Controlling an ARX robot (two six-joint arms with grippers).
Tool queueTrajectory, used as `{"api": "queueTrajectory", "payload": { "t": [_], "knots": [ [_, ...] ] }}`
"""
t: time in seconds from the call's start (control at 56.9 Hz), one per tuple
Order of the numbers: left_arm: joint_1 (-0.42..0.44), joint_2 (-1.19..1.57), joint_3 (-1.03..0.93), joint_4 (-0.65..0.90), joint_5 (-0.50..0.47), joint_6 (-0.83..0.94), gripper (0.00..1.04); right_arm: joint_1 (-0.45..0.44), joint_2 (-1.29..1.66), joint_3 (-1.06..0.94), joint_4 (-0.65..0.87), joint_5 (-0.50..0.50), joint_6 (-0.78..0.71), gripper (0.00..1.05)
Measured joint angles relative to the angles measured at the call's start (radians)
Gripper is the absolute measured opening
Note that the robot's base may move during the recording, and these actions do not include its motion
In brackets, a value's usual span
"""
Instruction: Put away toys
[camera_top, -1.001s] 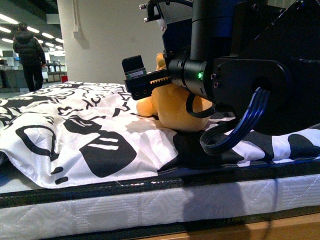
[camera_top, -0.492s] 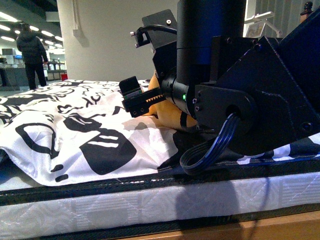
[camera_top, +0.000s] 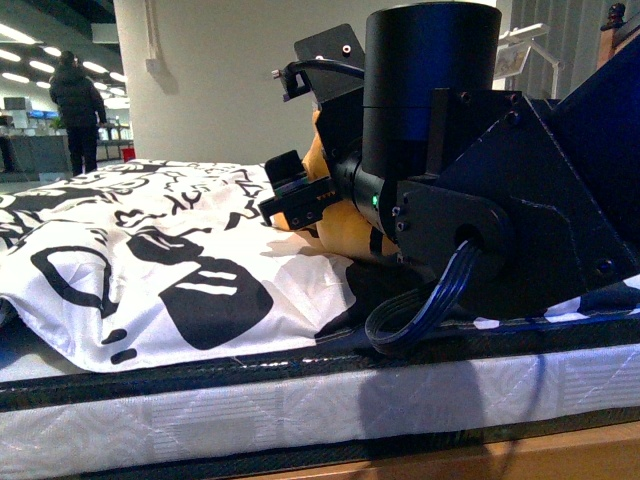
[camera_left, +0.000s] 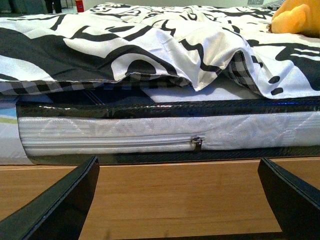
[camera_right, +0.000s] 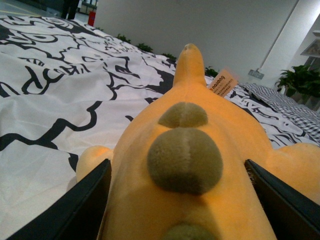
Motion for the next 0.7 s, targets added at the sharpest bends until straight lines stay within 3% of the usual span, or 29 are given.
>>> {"api": "queueTrajectory", "payload": {
  "t": [0.474, 0.703],
  "knots": [
    [0.000, 0.000, 0.000, 0.000, 0.000, 0.000, 0.99, -0.045, -0.029, -0.020, -0.014, -0.095, 0.026, 0.15],
    [0.000, 0.000, 0.000, 0.000, 0.000, 0.000, 0.99, -0.124, -0.101, -0.020, -0.066, -0.175, 0.134, 0.10]
  ]
}}
